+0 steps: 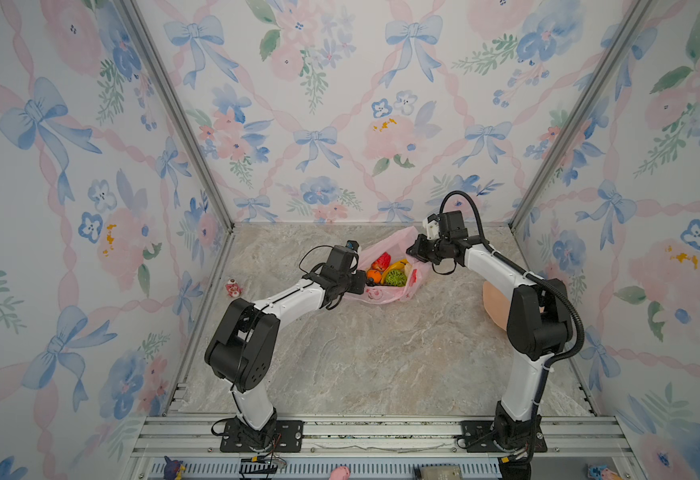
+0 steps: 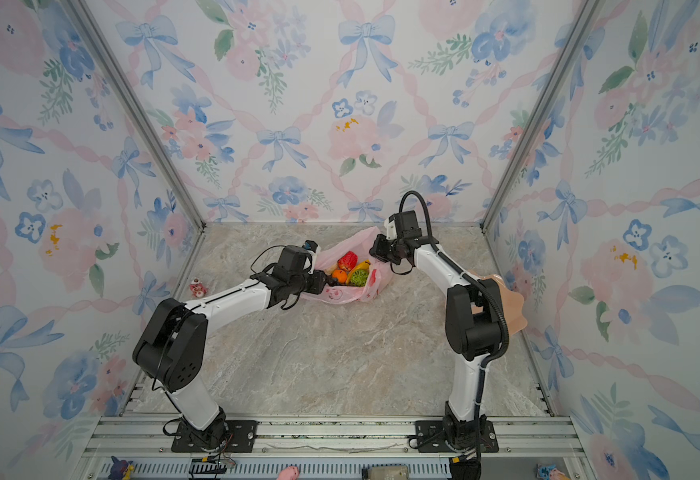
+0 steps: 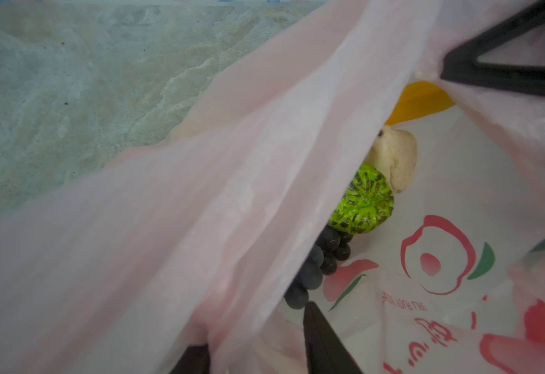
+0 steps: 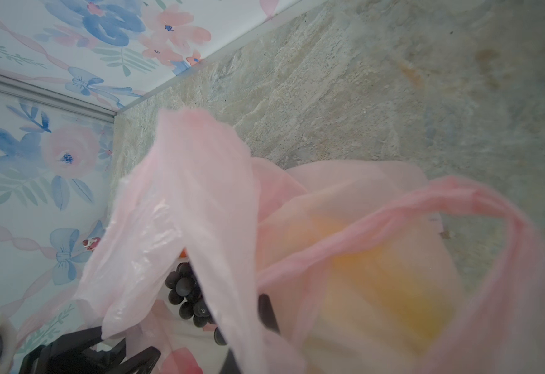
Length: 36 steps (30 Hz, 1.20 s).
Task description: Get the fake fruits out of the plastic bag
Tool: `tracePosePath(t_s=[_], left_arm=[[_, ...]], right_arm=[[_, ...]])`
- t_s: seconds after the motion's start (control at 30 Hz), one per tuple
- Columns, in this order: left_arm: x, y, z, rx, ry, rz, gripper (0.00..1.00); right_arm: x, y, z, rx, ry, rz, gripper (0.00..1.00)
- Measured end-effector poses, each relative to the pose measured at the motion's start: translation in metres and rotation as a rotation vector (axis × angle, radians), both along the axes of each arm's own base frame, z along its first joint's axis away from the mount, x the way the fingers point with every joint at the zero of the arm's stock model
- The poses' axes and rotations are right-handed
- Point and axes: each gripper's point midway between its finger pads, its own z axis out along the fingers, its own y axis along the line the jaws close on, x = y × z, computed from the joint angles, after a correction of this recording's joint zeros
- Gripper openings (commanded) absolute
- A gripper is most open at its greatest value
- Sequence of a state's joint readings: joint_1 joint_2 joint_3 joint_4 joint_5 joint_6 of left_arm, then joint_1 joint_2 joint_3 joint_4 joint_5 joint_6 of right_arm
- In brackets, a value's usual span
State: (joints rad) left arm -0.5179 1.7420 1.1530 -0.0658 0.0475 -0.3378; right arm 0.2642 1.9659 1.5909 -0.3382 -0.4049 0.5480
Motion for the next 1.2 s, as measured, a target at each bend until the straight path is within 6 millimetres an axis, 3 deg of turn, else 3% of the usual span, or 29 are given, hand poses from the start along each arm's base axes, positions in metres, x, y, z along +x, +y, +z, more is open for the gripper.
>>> tracePosePath(t_s=[0.1, 0.23, 0.37, 0.5, 0.63, 0.8, 0.97, 1.2], left_arm=[[-0.003, 0.008, 0.000, 0.050, 0.000, 0.044, 0.76], [-0.017, 0.000, 0.015, 0.121, -0.055, 0.049, 0.86], [-0.025, -0.004, 0.040, 0.170, -0.136, 0.063, 0.88], [-0.015, -0.004, 0.069, 0.189, -0.211, 0.084, 0.89], [-0.002, -0.013, 0.086, 0.185, -0.247, 0.076, 0.88], [0.012, -0.044, 0.073, 0.102, -0.187, -0.006, 0.81], [0.007, -0.077, 0.059, -0.007, -0.102, -0.117, 0.80], [-0.003, -0.094, 0.066, -0.043, -0.119, -0.143, 0.89]], right_arm=[[0.001, -0.005, -0.002, -0.016, -0.001, -0.001, 0.00], [-0.001, -0.007, -0.005, -0.038, 0.001, 0.006, 0.00], [-0.001, -0.008, -0.006, -0.048, -0.002, 0.009, 0.00], [-0.003, -0.008, -0.005, -0.059, -0.005, 0.012, 0.00], [-0.005, -0.005, -0.003, -0.069, -0.010, 0.017, 0.00], [-0.009, -0.001, -0.001, -0.076, -0.015, 0.025, 0.00], [-0.011, -0.002, 0.004, -0.082, -0.024, 0.024, 0.00], [-0.013, -0.003, 0.003, -0.087, -0.023, 0.024, 0.00]])
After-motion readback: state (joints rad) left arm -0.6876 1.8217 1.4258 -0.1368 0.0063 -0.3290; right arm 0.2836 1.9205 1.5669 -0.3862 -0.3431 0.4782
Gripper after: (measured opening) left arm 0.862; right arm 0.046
